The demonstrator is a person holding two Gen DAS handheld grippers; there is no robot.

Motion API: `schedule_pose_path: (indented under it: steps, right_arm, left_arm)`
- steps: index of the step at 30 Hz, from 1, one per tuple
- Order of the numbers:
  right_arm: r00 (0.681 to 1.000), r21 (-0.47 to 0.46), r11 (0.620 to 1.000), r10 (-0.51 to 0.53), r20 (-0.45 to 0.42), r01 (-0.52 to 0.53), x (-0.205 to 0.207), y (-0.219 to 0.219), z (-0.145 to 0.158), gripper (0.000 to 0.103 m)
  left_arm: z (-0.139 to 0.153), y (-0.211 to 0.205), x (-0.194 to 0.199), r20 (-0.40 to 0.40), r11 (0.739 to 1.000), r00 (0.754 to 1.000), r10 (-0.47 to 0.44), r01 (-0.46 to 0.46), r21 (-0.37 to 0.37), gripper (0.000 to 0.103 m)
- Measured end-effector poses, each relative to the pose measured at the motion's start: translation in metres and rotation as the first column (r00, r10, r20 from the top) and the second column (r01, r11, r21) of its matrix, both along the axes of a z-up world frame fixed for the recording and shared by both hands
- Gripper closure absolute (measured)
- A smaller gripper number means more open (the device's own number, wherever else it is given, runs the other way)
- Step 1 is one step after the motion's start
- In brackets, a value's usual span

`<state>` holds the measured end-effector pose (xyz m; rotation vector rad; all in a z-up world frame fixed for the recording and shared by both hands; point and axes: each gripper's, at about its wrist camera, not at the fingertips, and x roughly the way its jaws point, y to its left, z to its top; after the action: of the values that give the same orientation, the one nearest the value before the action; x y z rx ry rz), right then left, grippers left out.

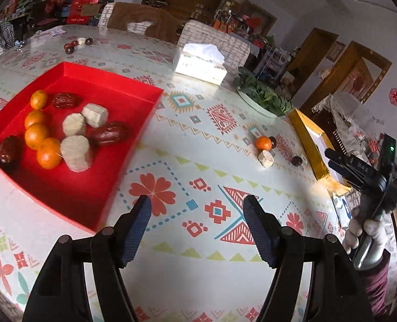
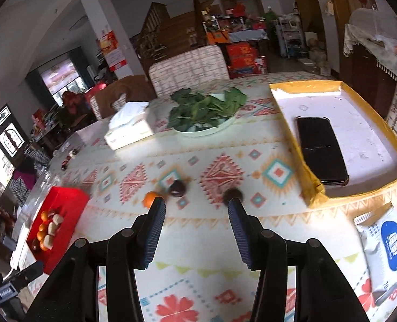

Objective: Organize fruits
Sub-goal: 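Grasp a dark date with the right gripper while the left gripper grasps a round rice cake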

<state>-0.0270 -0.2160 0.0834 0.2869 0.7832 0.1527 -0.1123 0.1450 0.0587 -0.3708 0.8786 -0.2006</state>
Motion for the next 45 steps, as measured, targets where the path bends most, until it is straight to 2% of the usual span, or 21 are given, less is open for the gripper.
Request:
schedule_pose_path:
  steps: [6,11,16,20,21,25,30,38,45]
  right_arm:
    - [0.997,0.004,0.999,-0.041,-0.07,0.042,0.027,-0.002,-0.034,0.049]
    - [0.993,-0.024,0.997,-0.08,-0.084,0.078,0.044,-0.003,-0.052,0.049]
    - [0.99,-0.022,0.997,-0.07,-0.124,0.068,0.06,-0.004,-0.068,0.05]
    - [0.992,-0.058,0.997,-0.055,-0.116,0.048,0.06,0.002,-0.067,0.051]
    - [0.992,-0.066,0.997,-0.057,-0.115,0.049,0.06,0.002,-0.068,0.059]
    - [0.993,-0.095,0.994,-0.057,-0.101,0.048,0.057,0.001,-0.066,0.073]
    - [0.994,-0.097,0.994,-0.05,-0.099,0.04,0.056,0.0,-0.066,0.074]
    - [0.994,-0.062,0.997,-0.046,-0.099,0.04,0.056,-0.003,-0.064,0.074]
    - [0.998,0.014,0.999,-0.031,-0.061,0.032,0.046,-0.011,-0.054,0.074]
  left_arm:
    - [-0.002,-0.012,0.005,0.002,0.999,1.0,-0.029,0.029,0.028,0.033]
    - [-0.001,-0.024,0.013,0.004,0.996,0.998,-0.062,0.062,0.061,0.033]
    - [-0.004,-0.048,0.038,-0.019,0.99,0.995,-0.095,0.097,0.102,0.033]
    - [-0.006,-0.08,0.06,-0.028,0.984,0.99,-0.135,0.137,0.117,0.033]
    - [-0.006,-0.087,0.064,-0.03,0.982,0.989,-0.145,0.148,0.119,0.033]
    - [-0.006,-0.114,0.074,-0.017,0.974,0.983,-0.18,0.181,0.137,0.033]
    - [-0.014,-0.129,0.085,-0.035,0.971,0.983,-0.18,0.183,0.156,0.033]
    - [-0.028,-0.125,0.096,-0.067,0.979,0.987,-0.144,0.152,0.136,0.033]
    - [-0.037,-0.119,0.099,-0.085,0.982,0.989,-0.122,0.133,0.136,0.033]
